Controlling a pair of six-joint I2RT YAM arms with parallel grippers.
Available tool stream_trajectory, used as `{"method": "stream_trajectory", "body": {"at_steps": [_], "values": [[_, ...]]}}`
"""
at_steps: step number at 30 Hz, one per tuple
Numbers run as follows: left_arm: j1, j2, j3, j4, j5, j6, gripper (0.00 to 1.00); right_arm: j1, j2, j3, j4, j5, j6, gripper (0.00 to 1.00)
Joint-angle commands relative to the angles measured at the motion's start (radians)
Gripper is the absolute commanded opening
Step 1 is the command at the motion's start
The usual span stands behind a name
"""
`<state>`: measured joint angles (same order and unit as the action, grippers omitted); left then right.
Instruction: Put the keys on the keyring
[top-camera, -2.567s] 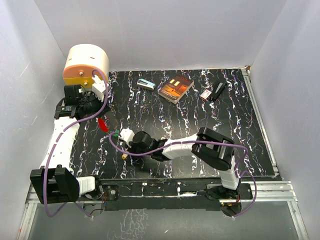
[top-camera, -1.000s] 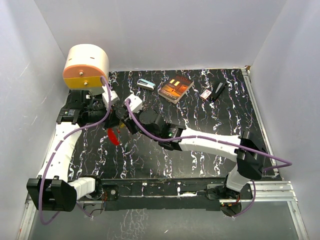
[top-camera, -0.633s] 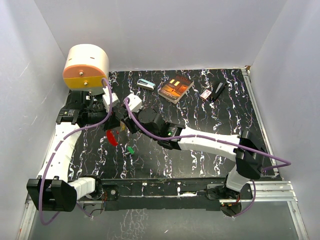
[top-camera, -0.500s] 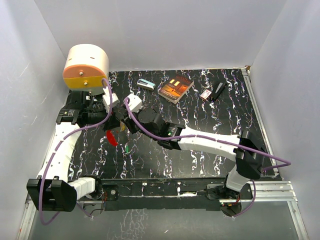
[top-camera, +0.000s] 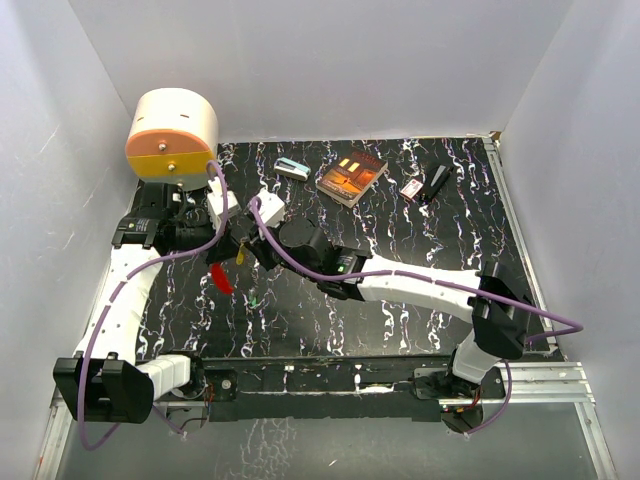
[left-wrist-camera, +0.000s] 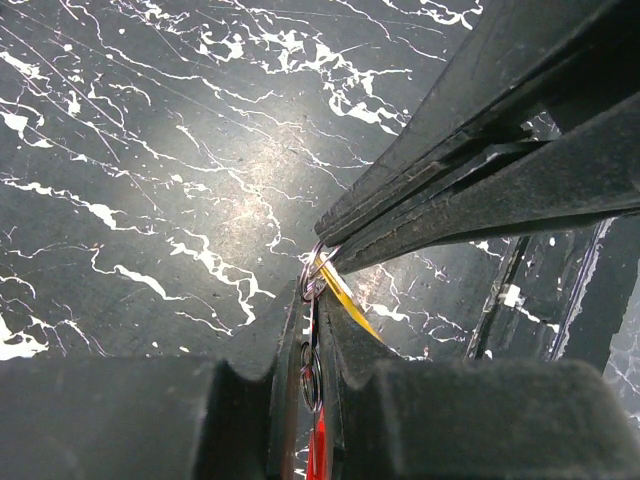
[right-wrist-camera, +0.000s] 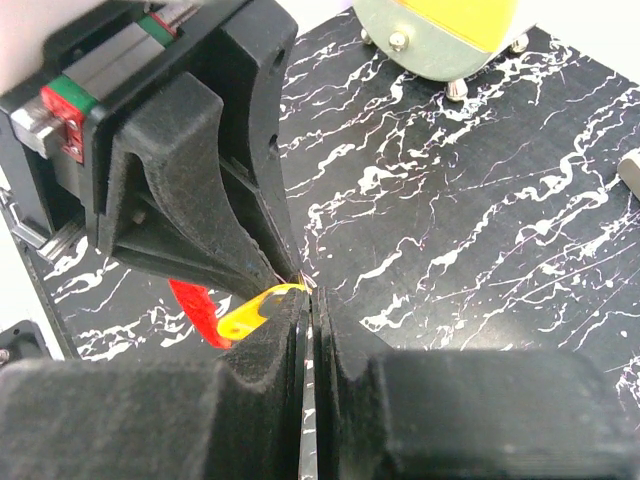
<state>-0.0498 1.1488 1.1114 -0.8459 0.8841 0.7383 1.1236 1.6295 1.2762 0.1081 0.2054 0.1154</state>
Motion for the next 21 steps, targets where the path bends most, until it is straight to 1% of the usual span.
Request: {"method": "stream_trajectory", "body": {"at_steps": [1,4,9,12,21], "values": [[-0.006,-0.033,0.055,-0.058,0.084,0.077,0.0,-0.006,-0.049,-0.014,0.054,-0.026,0.014,0.08],[-0.005,-0.033,0.063,-0.08,0.092,0.116,0.0,-0.006,-0.058,-0.022,0.057,-0.038,0.015,0.08],[-0.006,-0.03,0.07,-0.092,0.106,0.136,0.0,-0.005,-0.065,-0.025,0.056,-0.047,0.013,0.08],[-0.006,-0.028,0.07,-0.091,0.102,0.144,0.0,-0.004,-0.074,-0.034,0.064,-0.084,0.014,0.08],[0.0,-0.035,0.077,-0.065,0.081,0.14,0.0,-0.004,-0.141,-0.133,0.093,-0.1,0.012,0.08]]}}
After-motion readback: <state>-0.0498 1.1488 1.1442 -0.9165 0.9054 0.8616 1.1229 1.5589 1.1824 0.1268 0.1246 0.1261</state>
